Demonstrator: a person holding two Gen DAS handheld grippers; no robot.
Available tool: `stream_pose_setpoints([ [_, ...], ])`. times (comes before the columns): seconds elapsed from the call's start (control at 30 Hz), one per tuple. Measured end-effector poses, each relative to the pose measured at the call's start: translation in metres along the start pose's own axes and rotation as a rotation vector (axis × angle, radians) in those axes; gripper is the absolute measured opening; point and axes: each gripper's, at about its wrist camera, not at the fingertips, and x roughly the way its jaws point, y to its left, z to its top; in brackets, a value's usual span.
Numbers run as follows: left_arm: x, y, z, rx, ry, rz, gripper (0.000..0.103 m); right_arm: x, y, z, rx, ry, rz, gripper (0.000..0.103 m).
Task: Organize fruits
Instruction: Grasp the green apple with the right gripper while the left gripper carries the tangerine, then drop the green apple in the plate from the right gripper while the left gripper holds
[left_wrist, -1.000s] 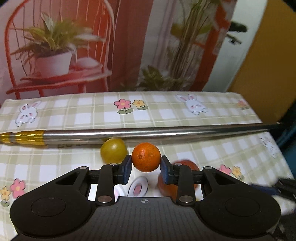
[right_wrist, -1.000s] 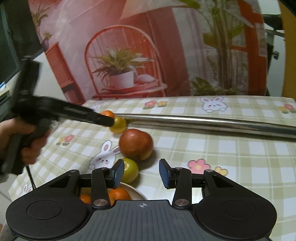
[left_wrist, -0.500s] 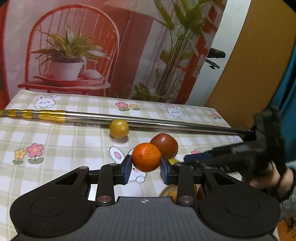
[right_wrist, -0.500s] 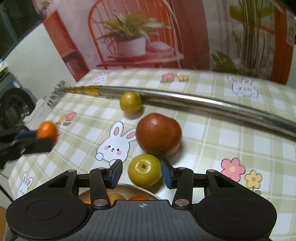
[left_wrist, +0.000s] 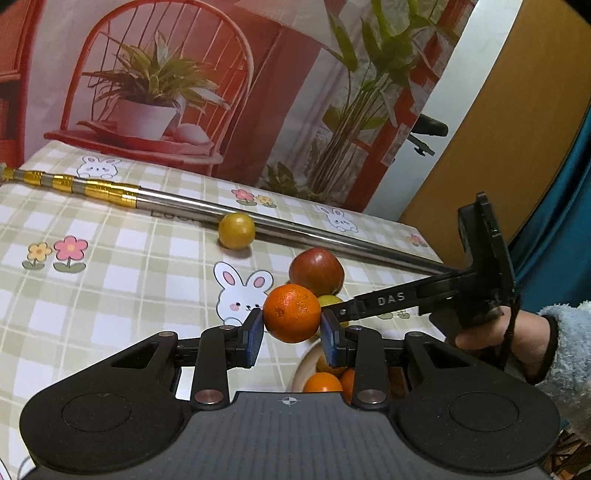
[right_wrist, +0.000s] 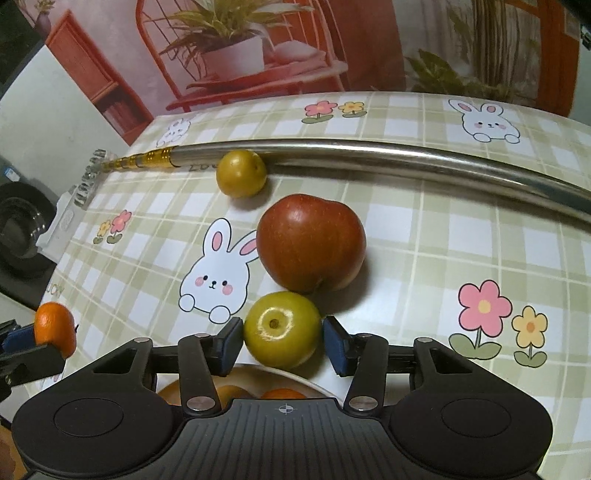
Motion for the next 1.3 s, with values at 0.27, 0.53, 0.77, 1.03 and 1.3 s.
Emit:
stream_pose_setpoints([
  [0.27,0.0,-0.007,-0.006,0.006,0.015,-0.017,0.035,-0.014,-0.007,-0.009,0.048,-0.076,0.018,0.043],
  [0.53,0.004,-0.023,-0.014,0.042,0.062,-0.054,0.035,-0.062,0.001,-0.032,0.035,-0.236,0.074,0.043],
  [0.77,0.013,-0.05,-0.026,0.115,0.135,-0.077,0.035,-0.101,0.007,-0.07,0.007,-0.354,0.079,0.043],
  [1.03,0.024,-0.07,-0.042,0.113,0.227,-0.117,0.035,-0.125,-0.001,-0.109,0.014,-0.398,0.084,0.043],
  [1.3,0.02,-0.084,-0.041,0.159,0.221,-0.049,0.035,-0.137,-0.01,-0.143,0.031,-0.372,0.125,0.043],
])
